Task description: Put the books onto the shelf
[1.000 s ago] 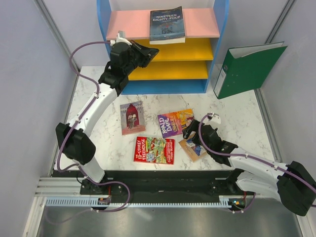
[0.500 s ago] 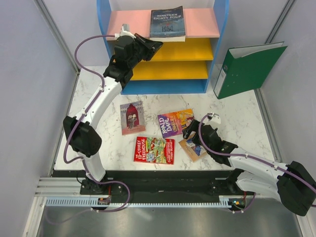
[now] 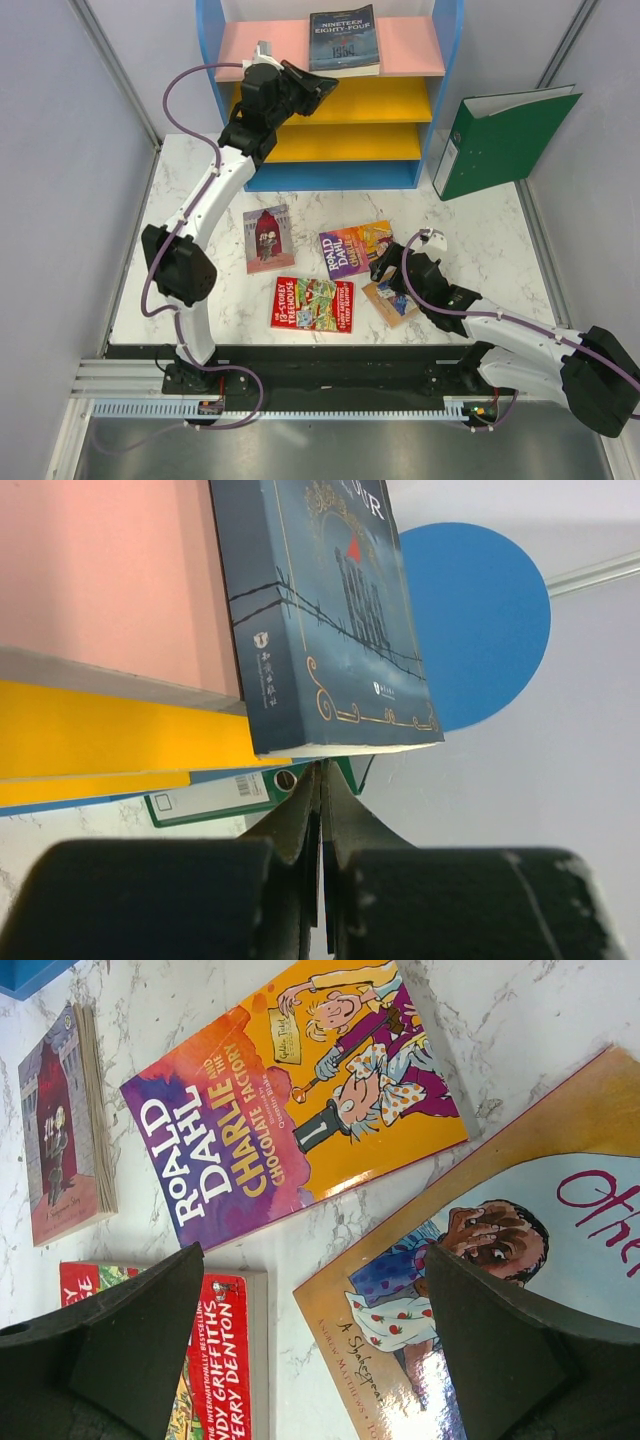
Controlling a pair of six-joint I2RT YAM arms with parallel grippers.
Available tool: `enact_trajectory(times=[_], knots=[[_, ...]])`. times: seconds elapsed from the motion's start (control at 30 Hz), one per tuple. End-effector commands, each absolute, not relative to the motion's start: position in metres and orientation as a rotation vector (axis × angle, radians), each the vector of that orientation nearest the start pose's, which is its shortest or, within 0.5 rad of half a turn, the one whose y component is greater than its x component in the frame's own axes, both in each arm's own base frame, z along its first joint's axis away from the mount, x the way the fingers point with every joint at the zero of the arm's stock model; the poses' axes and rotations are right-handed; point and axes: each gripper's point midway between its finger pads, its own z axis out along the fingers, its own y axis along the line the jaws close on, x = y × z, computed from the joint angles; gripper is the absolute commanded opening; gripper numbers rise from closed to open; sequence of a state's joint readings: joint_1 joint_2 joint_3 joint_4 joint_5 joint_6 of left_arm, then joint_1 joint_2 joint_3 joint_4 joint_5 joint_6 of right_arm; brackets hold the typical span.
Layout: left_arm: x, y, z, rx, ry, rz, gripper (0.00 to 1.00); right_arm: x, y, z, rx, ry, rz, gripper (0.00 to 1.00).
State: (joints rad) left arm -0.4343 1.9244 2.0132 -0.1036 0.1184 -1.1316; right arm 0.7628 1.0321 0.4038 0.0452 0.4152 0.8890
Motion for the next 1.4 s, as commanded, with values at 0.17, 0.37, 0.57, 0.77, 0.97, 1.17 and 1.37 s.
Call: enact_trajectory(times=[0.17,0.37,0.57,0.77,0.97,1.17,1.37], knots=[[0.454,-0.303,0.421,-0.307,1.718,-1.269,0.02,0.257,0.19,0.098,0.356,2.084,0.568,0.98],[0.367,-0.271,0.353,-0.265,1.829,-1.123,0.02,0.256,0.196,0.097,0.337,2.097,0.6,0.98],[0.28,-0.216,0.201,-0.393,2.16,-0.922,0.02,0.252,0.219,0.092,0.274,2.145,0.67,0.98],[0.201,-0.195,0.12,-0.582,2.441,-0.936,0.23,0.245,0.253,0.082,0.167,2.209,0.69,0.97],[0.159,-0.172,0.084,-0.78,2.579,-0.833,0.5,0.239,0.287,0.062,0.067,2.288,0.724,0.97],[0.145,-0.158,0.062,-0.874,2.619,-0.746,0.51,0.234,0.311,0.044,0.002,2.356,0.748,0.96],[0.141,-0.159,0.046,-0.867,2.707,-0.674,0.52,0.229,0.319,0.043,-0.043,2.361,0.797,0.92]])
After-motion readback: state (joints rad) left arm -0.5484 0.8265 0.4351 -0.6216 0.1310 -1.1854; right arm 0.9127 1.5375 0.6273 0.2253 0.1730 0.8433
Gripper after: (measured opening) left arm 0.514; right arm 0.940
